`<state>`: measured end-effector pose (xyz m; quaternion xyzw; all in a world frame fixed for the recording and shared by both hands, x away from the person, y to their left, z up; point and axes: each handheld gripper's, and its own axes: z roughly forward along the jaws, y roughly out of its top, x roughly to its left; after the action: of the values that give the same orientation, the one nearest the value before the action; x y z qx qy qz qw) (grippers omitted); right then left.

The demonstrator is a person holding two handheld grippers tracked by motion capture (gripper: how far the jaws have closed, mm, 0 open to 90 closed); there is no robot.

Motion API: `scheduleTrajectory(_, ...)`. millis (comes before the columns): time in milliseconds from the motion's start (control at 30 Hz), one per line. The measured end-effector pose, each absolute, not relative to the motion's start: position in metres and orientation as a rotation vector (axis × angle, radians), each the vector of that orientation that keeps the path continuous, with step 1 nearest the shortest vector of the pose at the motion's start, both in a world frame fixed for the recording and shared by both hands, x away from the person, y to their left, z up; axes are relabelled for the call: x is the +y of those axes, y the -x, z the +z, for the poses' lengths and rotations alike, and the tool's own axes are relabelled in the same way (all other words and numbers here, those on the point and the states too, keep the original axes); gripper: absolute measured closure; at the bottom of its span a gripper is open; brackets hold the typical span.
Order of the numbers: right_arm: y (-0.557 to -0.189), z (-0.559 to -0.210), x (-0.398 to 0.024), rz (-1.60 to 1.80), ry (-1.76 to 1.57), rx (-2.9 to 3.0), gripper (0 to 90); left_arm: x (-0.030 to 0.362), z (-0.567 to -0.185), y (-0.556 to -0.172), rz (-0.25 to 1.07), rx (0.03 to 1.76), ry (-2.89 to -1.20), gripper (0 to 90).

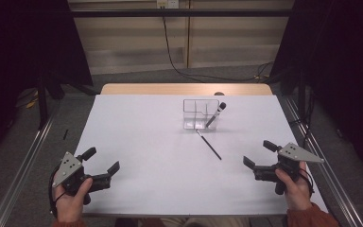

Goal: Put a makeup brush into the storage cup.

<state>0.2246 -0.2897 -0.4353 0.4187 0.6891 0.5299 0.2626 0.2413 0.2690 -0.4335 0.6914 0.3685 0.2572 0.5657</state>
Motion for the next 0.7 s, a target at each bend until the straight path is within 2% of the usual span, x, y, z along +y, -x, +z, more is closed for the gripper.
scheduleTrajectory(700, -0.2324, -0.4364, -0.2876, 1.449, -1.115, 1.882, 0.6, 0.2683, -0.4346, -0.2445, 0.600, 0.873, -1.630, 2.2)
